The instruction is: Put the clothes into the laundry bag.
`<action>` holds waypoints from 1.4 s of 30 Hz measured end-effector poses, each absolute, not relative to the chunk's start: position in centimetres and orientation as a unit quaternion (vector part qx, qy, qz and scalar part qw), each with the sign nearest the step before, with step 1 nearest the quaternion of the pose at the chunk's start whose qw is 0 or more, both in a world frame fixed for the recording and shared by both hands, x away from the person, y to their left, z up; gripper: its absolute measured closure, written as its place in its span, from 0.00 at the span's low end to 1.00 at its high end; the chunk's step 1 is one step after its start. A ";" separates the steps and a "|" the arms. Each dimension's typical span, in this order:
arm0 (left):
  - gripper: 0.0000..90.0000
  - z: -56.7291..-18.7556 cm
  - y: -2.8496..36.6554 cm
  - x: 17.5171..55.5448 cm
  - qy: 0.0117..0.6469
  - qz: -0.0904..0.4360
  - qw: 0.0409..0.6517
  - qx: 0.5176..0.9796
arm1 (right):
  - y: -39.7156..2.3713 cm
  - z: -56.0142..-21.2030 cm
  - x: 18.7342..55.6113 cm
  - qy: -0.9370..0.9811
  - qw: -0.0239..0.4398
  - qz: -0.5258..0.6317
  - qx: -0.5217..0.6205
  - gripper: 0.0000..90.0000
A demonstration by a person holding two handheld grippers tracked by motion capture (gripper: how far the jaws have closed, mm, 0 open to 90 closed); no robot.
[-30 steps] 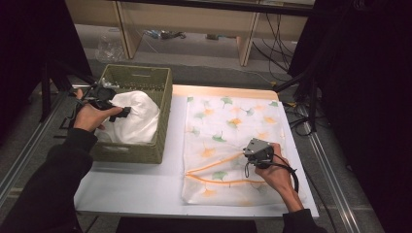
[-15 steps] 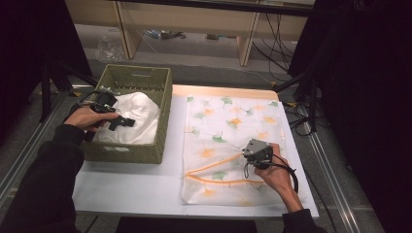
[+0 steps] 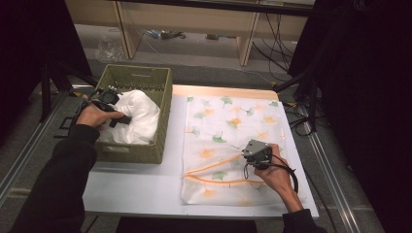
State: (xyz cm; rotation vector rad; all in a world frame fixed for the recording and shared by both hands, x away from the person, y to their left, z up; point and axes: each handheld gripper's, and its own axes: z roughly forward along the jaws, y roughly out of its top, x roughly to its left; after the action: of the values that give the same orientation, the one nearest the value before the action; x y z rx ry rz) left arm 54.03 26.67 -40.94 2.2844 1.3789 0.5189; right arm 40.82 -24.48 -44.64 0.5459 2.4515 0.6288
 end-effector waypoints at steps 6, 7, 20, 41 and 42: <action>0.00 -43.0 26.9 54.9 0.513 0.122 0.243 0.814 | -24.3 -44.6 40.8 0.912 0.277 0.231 0.194 0.96; 0.00 -43.2 26.9 55.0 0.509 0.115 0.243 0.818 | -24.3 -44.6 40.8 0.912 0.273 0.232 0.199 0.96; 0.00 -45.1 25.7 53.9 0.472 0.089 0.260 0.838 | -24.2 -44.6 40.9 0.913 0.273 0.234 0.193 0.96; 0.53 -42.7 26.4 55.1 0.558 0.125 0.266 0.776 | -24.3 -44.8 40.9 0.915 0.273 0.229 0.188 0.96; 0.53 -42.7 26.6 55.4 0.567 0.161 0.278 0.759 | -24.3 -44.7 40.9 0.913 0.272 0.231 0.198 0.96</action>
State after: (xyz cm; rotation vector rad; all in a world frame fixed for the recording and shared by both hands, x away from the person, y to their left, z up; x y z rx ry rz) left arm 55.39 26.56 -42.72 2.0361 1.5220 0.4325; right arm 40.86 -24.29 -44.73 0.5341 2.4578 0.6231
